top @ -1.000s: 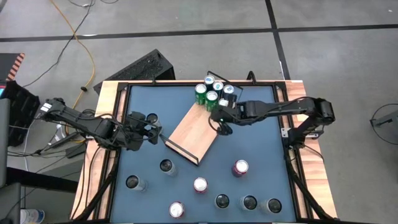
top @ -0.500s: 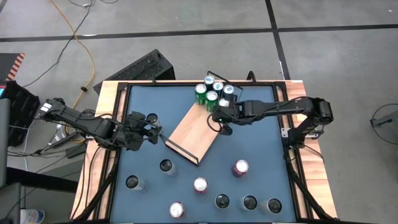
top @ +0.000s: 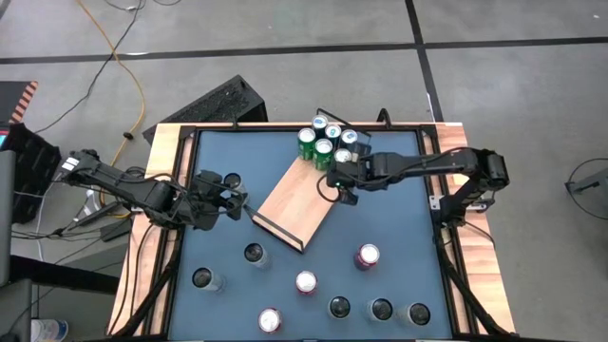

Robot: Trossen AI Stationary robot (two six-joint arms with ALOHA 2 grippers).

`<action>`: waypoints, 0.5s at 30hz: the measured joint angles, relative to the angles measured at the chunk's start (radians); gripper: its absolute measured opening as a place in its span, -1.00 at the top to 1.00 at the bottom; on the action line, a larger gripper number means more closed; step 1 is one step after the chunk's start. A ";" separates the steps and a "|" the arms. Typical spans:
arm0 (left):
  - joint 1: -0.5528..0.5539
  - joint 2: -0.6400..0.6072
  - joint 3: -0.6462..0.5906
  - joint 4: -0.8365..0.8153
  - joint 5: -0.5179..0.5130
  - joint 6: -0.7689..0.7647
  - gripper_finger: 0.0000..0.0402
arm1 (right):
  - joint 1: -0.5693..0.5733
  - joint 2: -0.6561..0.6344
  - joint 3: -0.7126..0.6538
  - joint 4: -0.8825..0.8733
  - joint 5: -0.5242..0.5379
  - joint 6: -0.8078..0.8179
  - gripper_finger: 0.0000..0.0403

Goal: Place canned beverage on shelf
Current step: Put green soda can on the shelf aligned with the other green soda cans

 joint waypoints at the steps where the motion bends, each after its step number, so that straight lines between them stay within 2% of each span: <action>1: 0.000 0.000 0.000 0.000 0.000 0.000 -0.64 | 0.000 0.000 0.000 -0.012 0.008 0.012 1.00; 15: 0.000 0.000 0.000 0.000 0.001 0.000 -0.64 | -0.023 -0.022 0.000 -0.093 0.066 0.187 1.00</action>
